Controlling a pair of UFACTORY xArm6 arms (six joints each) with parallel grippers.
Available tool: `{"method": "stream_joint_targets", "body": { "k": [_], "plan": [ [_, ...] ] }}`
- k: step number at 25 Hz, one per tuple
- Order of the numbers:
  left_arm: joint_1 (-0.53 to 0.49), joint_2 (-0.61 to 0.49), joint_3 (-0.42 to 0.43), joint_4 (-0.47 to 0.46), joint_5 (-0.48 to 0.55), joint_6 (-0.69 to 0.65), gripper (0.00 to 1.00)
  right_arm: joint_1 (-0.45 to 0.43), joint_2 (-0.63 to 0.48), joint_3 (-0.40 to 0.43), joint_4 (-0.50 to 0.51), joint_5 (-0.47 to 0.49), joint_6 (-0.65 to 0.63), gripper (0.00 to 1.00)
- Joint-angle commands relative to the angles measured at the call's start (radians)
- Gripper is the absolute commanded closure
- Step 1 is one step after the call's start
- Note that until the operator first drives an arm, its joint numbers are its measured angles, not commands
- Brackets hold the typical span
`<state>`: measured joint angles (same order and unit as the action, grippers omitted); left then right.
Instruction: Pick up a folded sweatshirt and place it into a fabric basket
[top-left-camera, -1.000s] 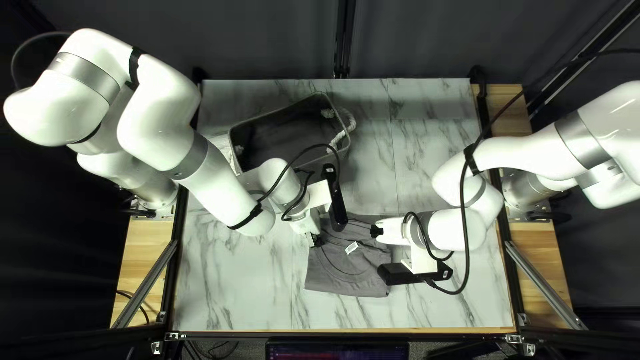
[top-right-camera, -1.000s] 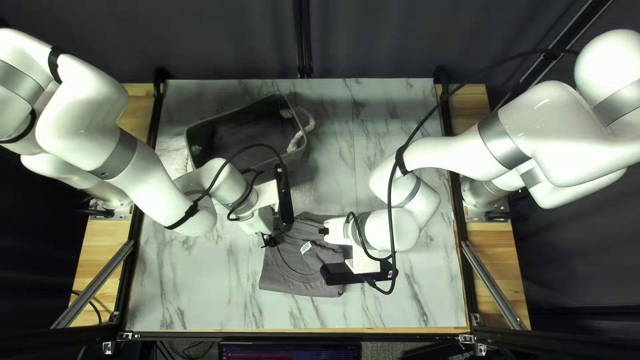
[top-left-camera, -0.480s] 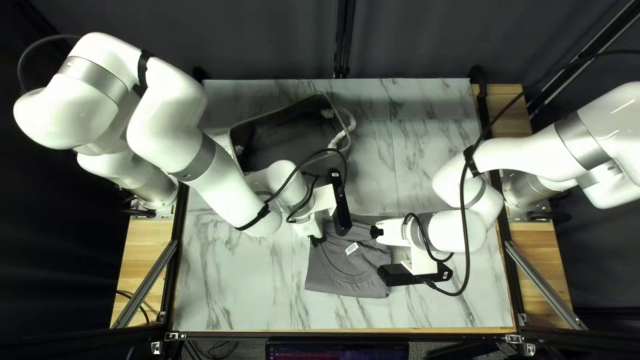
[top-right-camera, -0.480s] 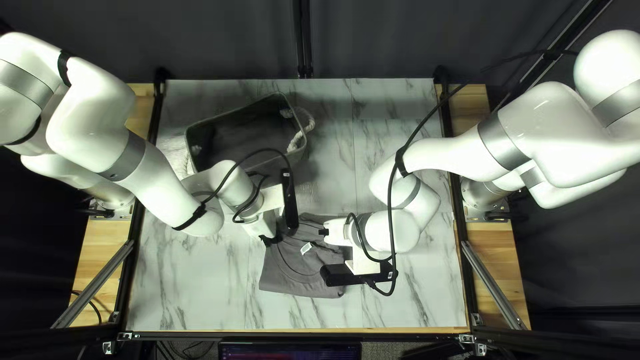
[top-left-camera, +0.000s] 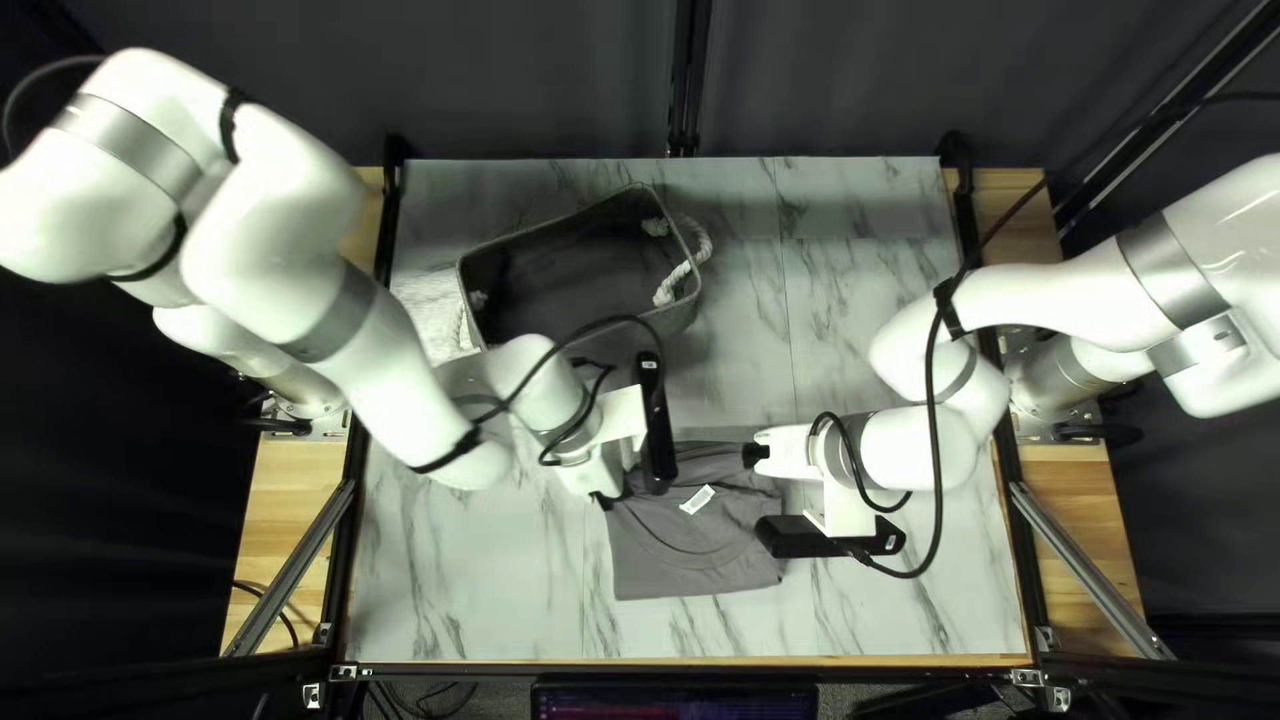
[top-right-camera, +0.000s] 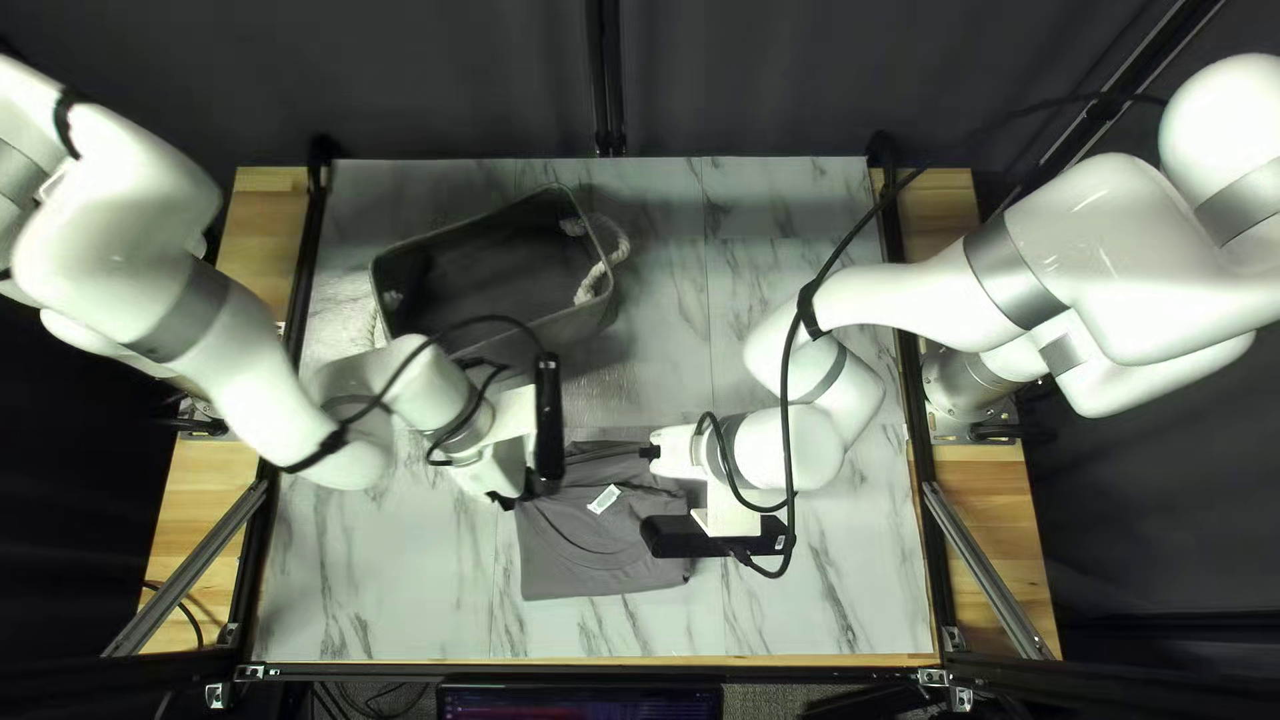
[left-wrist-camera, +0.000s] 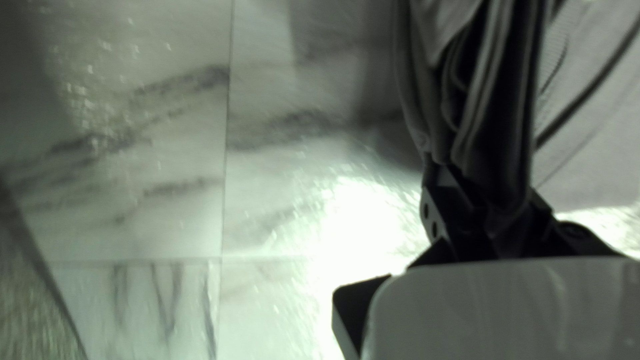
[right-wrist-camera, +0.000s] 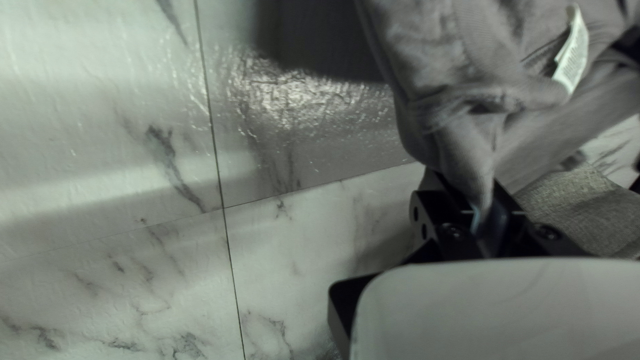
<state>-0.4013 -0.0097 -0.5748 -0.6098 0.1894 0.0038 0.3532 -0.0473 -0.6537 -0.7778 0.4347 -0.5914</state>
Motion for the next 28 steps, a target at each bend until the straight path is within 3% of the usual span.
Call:
{"method": "stream_joint_targets", "body": {
  "k": [1, 10, 18, 22, 28],
  "plan": [
    [0.032, -0.151, 0.051, 0.153, 0.091, -0.123, 1.0, -0.035, 0.002, -0.052, 0.039, 0.025, -0.064, 1.0],
    [0.148, -0.337, 0.115, 0.107, 0.245, -0.02, 1.0, -0.174, -0.002, -0.14, 0.081, 0.022, -0.26, 1.0],
    [0.327, -0.615, 0.193, 0.12, 0.466, 0.054, 1.0, -0.306, -0.045, -0.252, 0.228, 0.086, -0.544, 1.0],
    [0.483, -0.765, 0.186, 0.141, 0.646, 0.112, 1.0, -0.377, -0.02, -0.364, 0.308, 0.146, -0.682, 1.0],
    [0.753, -0.867, 0.14, 0.115, 0.868, 0.296, 1.0, -0.48, 0.053, -0.481, 0.396, 0.146, -0.837, 1.0]
  ]
}}
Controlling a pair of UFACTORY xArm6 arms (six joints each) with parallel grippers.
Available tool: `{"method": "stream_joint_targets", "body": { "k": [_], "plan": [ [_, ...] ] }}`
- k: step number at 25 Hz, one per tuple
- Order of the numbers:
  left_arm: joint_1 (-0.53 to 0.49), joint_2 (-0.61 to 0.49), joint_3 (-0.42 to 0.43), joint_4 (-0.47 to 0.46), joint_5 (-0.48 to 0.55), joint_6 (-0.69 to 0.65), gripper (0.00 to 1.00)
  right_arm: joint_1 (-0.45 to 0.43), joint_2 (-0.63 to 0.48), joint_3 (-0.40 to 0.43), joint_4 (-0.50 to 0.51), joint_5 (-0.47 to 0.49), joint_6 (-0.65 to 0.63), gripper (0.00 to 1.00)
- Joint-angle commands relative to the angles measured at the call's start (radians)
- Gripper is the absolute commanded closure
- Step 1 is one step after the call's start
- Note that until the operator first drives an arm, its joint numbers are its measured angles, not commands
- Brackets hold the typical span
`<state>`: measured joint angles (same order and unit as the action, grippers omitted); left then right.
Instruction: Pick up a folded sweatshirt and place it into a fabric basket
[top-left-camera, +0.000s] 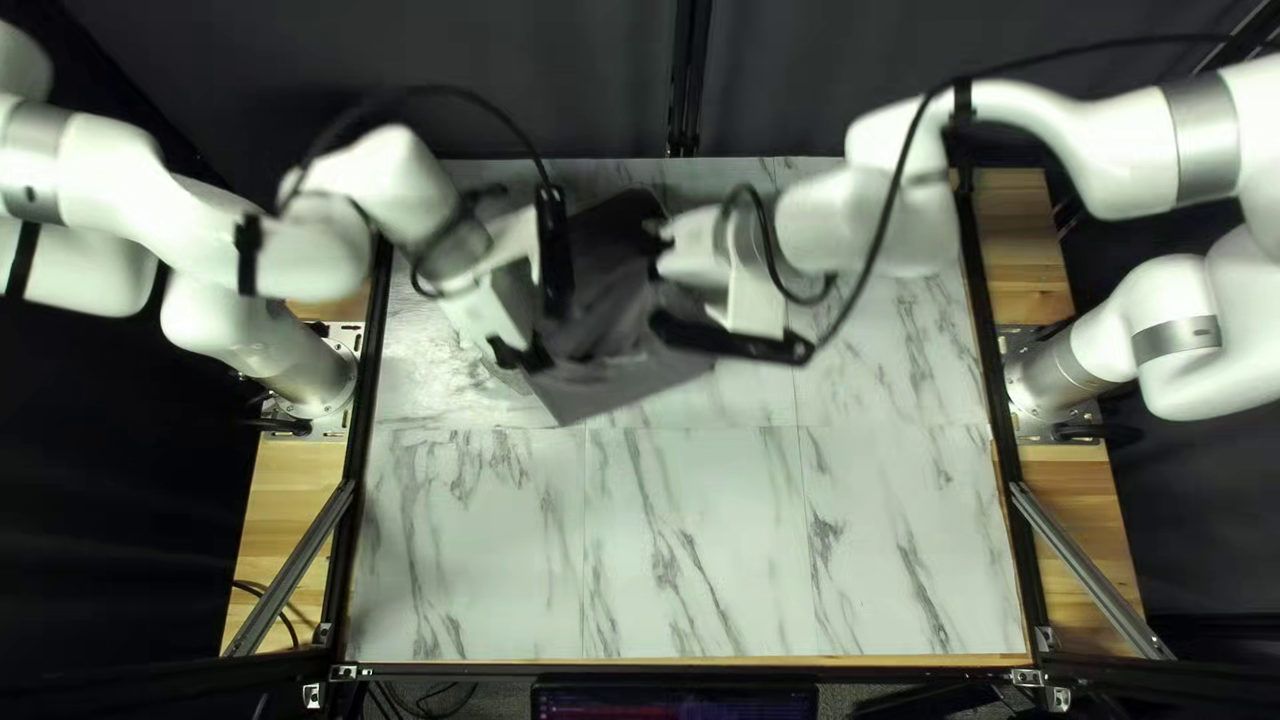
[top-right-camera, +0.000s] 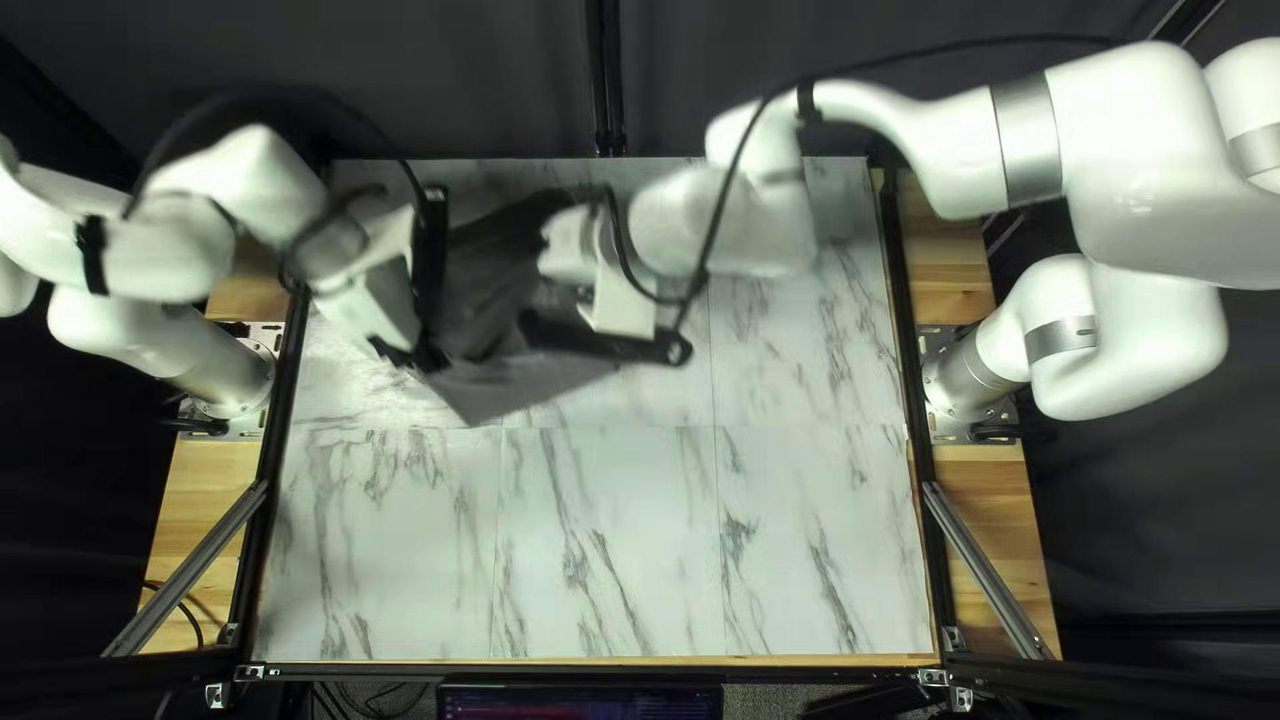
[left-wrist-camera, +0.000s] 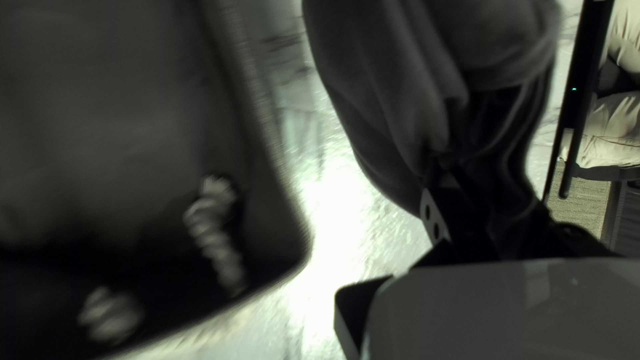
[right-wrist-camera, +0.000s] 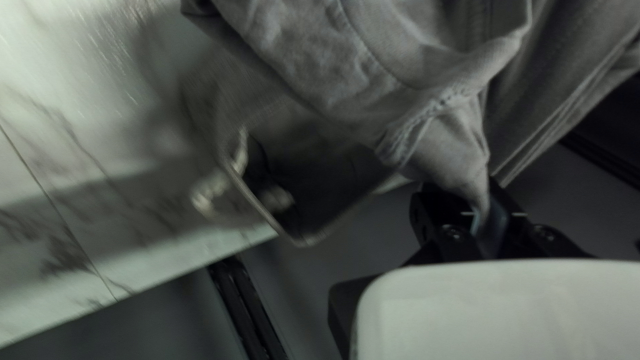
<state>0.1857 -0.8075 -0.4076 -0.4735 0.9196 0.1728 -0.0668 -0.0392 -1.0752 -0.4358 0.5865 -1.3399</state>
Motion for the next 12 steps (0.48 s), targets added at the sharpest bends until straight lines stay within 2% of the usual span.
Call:
{"method": "stream_joint_targets", "body": {
  "k": [1, 8, 12],
  "plan": [
    [0.22, -0.083, -0.034, -0.031, 0.176, 0.168, 1.0, -0.08, 0.062, -0.077, 0.07, -0.013, -0.117, 1.0],
    [0.502, -0.109, -0.078, -0.077, 0.35, 0.384, 1.0, -0.172, 0.185, -0.175, 0.151, -0.077, -0.253, 1.0],
    [0.561, -0.113, -0.049, -0.096, 0.358, 0.445, 1.0, -0.188, 0.236, -0.174, 0.164, -0.134, -0.275, 1.0]
  ]
}}
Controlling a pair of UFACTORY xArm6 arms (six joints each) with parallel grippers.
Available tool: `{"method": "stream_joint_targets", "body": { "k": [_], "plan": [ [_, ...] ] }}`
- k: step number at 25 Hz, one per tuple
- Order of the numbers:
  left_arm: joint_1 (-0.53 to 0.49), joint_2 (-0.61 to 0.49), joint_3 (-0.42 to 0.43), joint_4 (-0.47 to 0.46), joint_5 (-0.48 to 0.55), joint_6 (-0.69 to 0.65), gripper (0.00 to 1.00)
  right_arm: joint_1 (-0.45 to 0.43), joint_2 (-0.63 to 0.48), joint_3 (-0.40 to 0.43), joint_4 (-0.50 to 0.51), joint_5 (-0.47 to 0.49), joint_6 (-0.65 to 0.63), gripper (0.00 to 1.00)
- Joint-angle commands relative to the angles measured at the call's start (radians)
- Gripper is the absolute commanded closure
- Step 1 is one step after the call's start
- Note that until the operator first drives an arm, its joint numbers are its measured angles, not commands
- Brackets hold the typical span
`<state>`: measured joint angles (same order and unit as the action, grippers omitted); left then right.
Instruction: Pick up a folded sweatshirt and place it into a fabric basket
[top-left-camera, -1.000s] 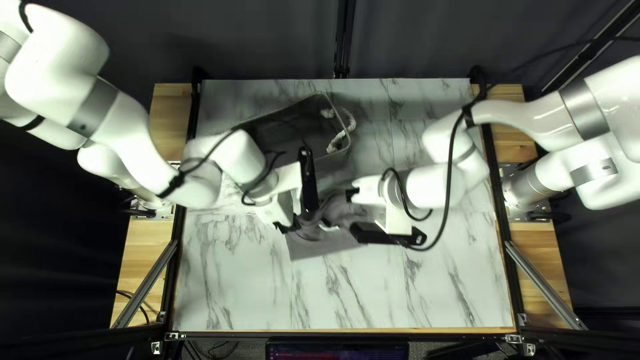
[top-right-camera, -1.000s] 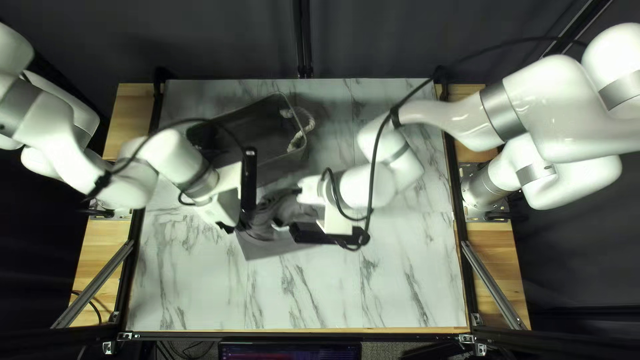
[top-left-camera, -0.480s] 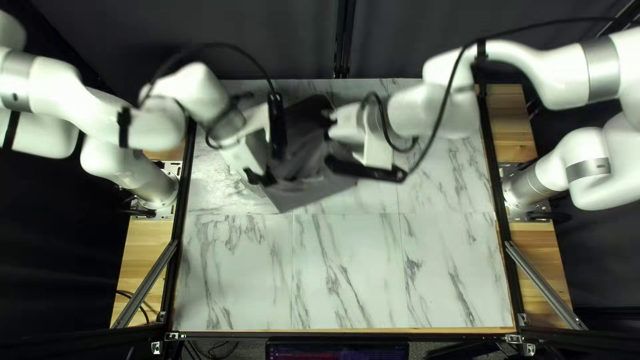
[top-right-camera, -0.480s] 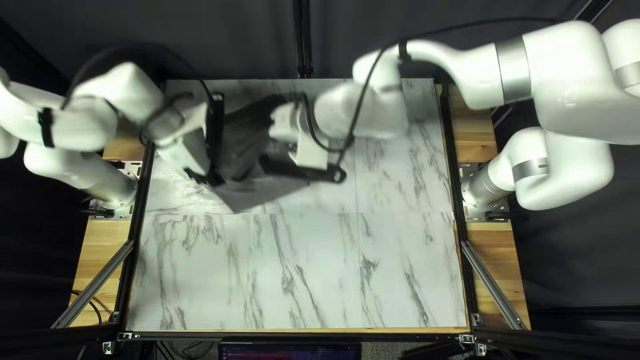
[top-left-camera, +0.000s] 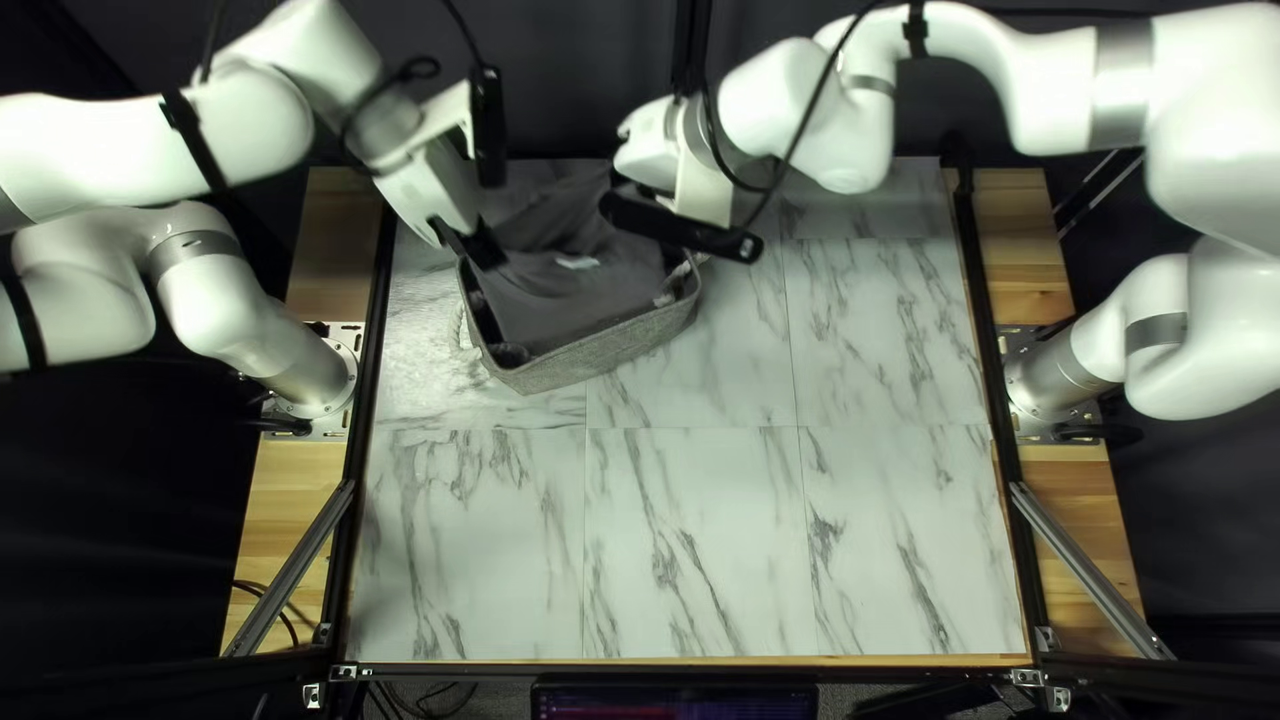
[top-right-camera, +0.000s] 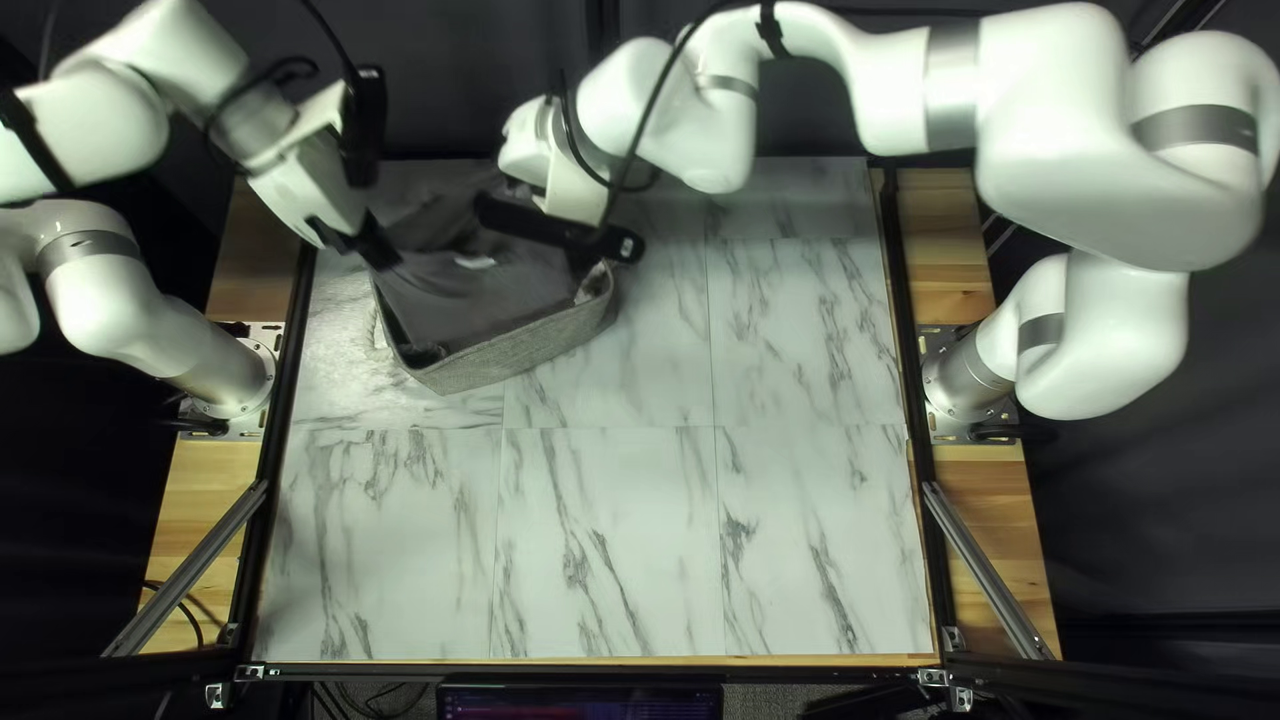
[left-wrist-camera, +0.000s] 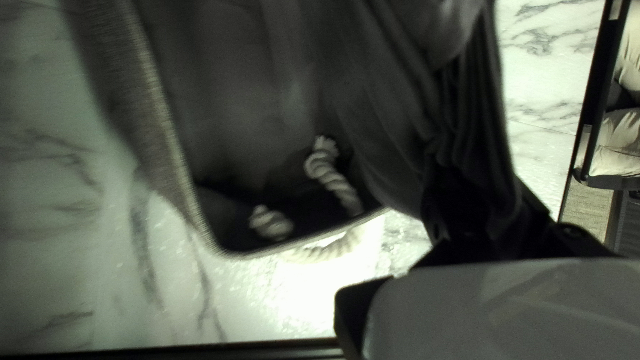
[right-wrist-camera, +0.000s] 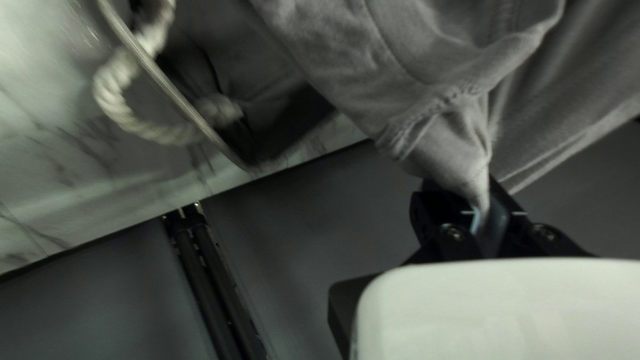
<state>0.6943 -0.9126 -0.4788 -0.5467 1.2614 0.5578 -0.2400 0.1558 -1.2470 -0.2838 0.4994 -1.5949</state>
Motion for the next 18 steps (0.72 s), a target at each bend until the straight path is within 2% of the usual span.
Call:
{"method": "stream_joint_targets", "body": {
  "k": [1, 4, 6, 18],
  "plan": [
    [0.06, -0.016, 0.057, -0.032, 0.001, 0.077, 1.0, -0.021, 0.054, 0.009, 0.011, -0.074, -0.022, 1.0],
    [0.058, -0.023, 0.12, -0.056, -0.041, 0.102, 1.0, -0.031, 0.066, 0.038, 0.012, -0.119, -0.024, 1.0],
    [0.021, -0.013, 0.162, -0.079, -0.098, 0.102, 1.0, -0.03, 0.075, 0.055, -0.006, -0.139, 0.0, 1.0],
    [-0.163, 0.131, 0.221, -0.155, -0.336, 0.1, 1.0, -0.055, 0.038, 0.232, -0.031, -0.271, 0.047, 1.0]
  ]
}}
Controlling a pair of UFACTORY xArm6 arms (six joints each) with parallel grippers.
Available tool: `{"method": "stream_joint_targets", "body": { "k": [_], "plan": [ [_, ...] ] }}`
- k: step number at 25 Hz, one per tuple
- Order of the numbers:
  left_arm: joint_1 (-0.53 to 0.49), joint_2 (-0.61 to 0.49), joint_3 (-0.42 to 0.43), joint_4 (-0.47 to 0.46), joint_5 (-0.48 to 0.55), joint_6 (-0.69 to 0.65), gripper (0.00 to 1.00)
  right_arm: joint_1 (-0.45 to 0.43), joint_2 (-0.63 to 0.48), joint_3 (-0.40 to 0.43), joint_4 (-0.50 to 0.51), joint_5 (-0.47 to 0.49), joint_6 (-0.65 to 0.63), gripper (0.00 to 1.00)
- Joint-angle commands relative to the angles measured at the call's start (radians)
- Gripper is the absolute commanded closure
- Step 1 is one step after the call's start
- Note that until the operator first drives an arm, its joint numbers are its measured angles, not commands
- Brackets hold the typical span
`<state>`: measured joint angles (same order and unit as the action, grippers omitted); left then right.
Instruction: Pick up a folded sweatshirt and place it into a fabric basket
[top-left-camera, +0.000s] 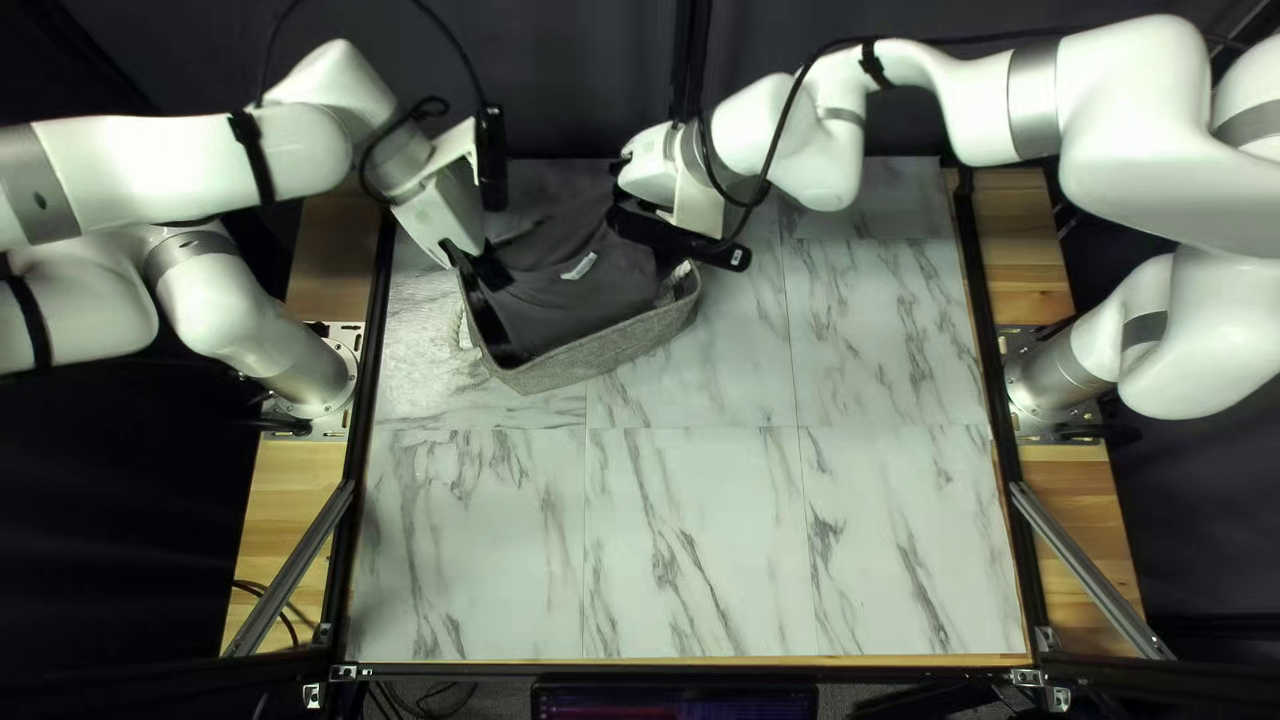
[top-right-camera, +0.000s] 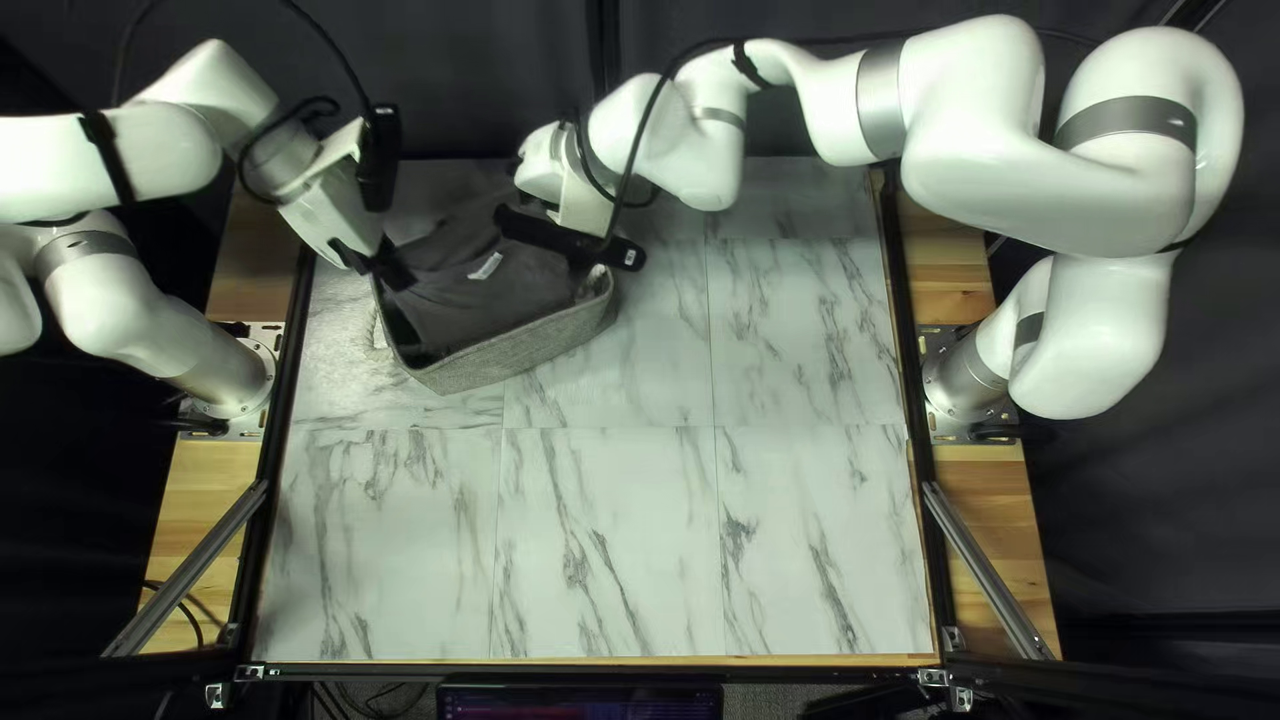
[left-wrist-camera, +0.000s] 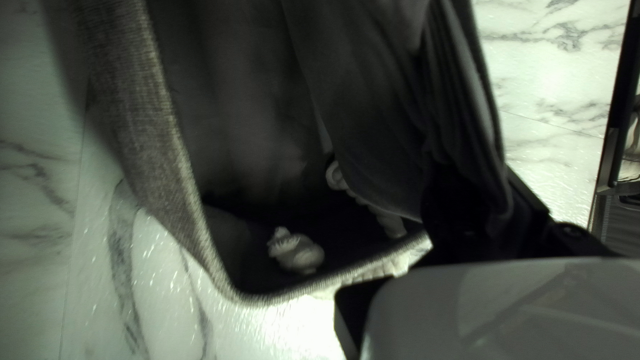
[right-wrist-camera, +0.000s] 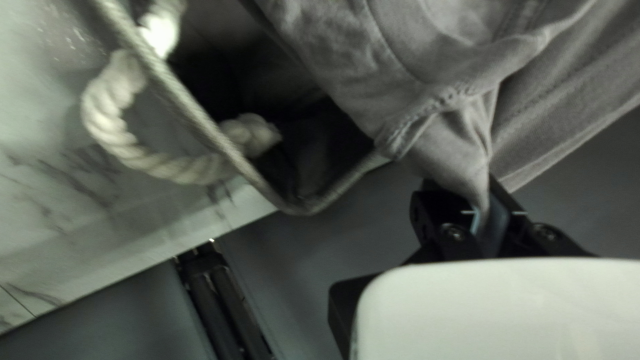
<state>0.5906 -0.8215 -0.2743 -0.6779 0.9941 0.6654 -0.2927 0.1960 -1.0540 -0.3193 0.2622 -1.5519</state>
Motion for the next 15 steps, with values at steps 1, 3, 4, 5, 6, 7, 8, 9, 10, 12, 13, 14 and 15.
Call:
{"method": "stream_joint_targets", "body": {
  "k": [1, 3, 4, 5, 6, 7, 8, 9, 10, 12, 13, 14, 15],
  "plan": [
    [-0.077, 0.053, 0.025, -0.035, -0.092, -0.006, 1.0, -0.001, 0.0, 0.048, 0.005, -0.044, 0.005, 1.0],
    [-0.113, 0.093, 0.04, -0.063, -0.144, 0.009, 1.0, 0.001, 0.008, 0.059, 0.007, -0.059, 0.006, 1.0],
    [-0.121, 0.11, 0.05, -0.08, -0.163, 0.024, 1.0, 0.0, 0.013, 0.061, 0.01, -0.064, 0.005, 1.0],
    [-0.121, 0.125, 0.055, -0.093, -0.175, 0.041, 1.0, -0.003, 0.021, 0.061, 0.02, -0.073, -0.007, 1.0],
    [-0.119, 0.135, 0.058, -0.102, -0.179, 0.052, 1.0, -0.006, 0.031, 0.059, 0.038, -0.081, -0.027, 1.0],
    [-0.117, 0.14, 0.058, -0.105, -0.18, 0.057, 1.0, -0.007, 0.038, 0.056, 0.047, -0.084, -0.037, 1.0],
    [-0.114, 0.153, 0.054, -0.108, -0.183, 0.063, 1.0, -0.007, 0.054, 0.046, 0.069, -0.086, -0.058, 1.0],
    [-0.111, 0.163, 0.052, -0.11, -0.185, 0.068, 1.0, -0.008, 0.071, 0.037, 0.086, -0.087, -0.075, 1.0],
    [-0.108, 0.169, 0.05, -0.11, -0.185, 0.071, 1.0, -0.009, 0.08, 0.03, 0.099, -0.086, -0.088, 1.0],
    [-0.091, 0.191, 0.047, -0.116, -0.185, 0.093, 1.0, -0.011, 0.112, 0.01, 0.151, -0.087, -0.14, 1.0],
    [-0.079, 0.199, 0.047, -0.118, -0.184, 0.104, 1.0, -0.012, 0.135, -0.006, 0.181, -0.087, -0.17, 1.0],
    [-0.068, 0.203, 0.047, -0.118, -0.18, 0.111, 1.0, -0.013, 0.158, -0.023, 0.205, -0.088, -0.195, 1.0],
    [-0.062, 0.203, 0.047, -0.118, -0.177, 0.113, 1.0, -0.014, 0.174, -0.037, 0.228, -0.085, -0.219, 1.0]
  ]
}}
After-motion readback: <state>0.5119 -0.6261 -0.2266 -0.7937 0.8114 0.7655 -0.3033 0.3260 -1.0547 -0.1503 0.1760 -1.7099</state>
